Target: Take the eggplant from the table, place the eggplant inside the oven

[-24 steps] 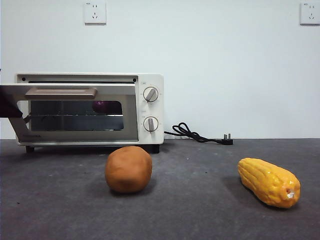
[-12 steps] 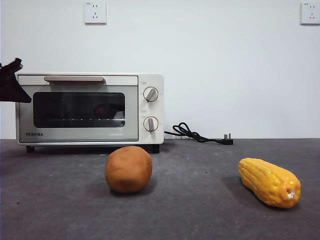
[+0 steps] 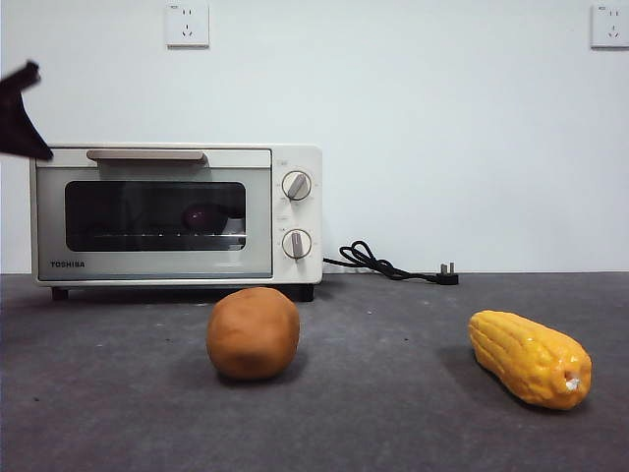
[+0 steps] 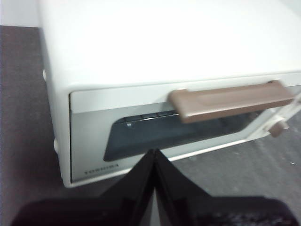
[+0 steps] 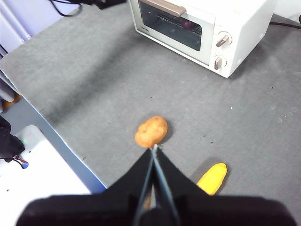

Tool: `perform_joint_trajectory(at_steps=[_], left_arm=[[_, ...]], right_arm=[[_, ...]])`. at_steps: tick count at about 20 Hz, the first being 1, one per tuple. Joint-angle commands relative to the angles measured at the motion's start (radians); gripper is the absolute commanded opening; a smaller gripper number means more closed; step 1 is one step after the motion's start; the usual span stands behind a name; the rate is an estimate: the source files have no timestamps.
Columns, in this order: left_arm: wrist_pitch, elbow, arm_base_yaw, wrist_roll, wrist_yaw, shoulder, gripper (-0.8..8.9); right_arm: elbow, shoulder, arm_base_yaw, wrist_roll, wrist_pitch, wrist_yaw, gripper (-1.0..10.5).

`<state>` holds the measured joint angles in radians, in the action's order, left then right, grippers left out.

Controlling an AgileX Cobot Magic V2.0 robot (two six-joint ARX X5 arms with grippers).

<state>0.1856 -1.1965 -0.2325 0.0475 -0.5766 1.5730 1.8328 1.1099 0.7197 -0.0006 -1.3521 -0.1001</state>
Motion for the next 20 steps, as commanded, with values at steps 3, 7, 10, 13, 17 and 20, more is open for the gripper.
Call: perform_joint_trajectory(at_steps=[3,7,10,13,17,20], left_arm=[[0.189,0.003,0.017,-0.003,0.002,-0.161,-0.07],[0.397,0.003,0.058,0.000,0.003,-0.316,-0.07],[0.502,0.003,0.110,0.001,0.042,-0.435,-0.07],[0.570,0.003,0.157,-0.005,0.124,-0.560,-0.07],[0.673,0.003,0.173,-0.018,0.204,-0.708,-0.07],[0.719,0.003,0.172,-0.018,0.265,-0.796,-0.07]], right_arm=[[-0.005,0.000,0.001,-0.009,-0.021,0.004,-0.1],[-0.005,0.000,0.001,-0.011,-0.021,0.034,-0.1],[-0.005,0.000,0.001,-0.011,-0.021,0.050,-0.1],[-0.005,0.000,0.001,-0.011,-0.021,0.053,0.0],[-0.005,0.000,0.001,-0.010,-0.021,0.056,0.0],[-0.005,0.000,0.001,-0.010,-0.021,0.056,0.0]])
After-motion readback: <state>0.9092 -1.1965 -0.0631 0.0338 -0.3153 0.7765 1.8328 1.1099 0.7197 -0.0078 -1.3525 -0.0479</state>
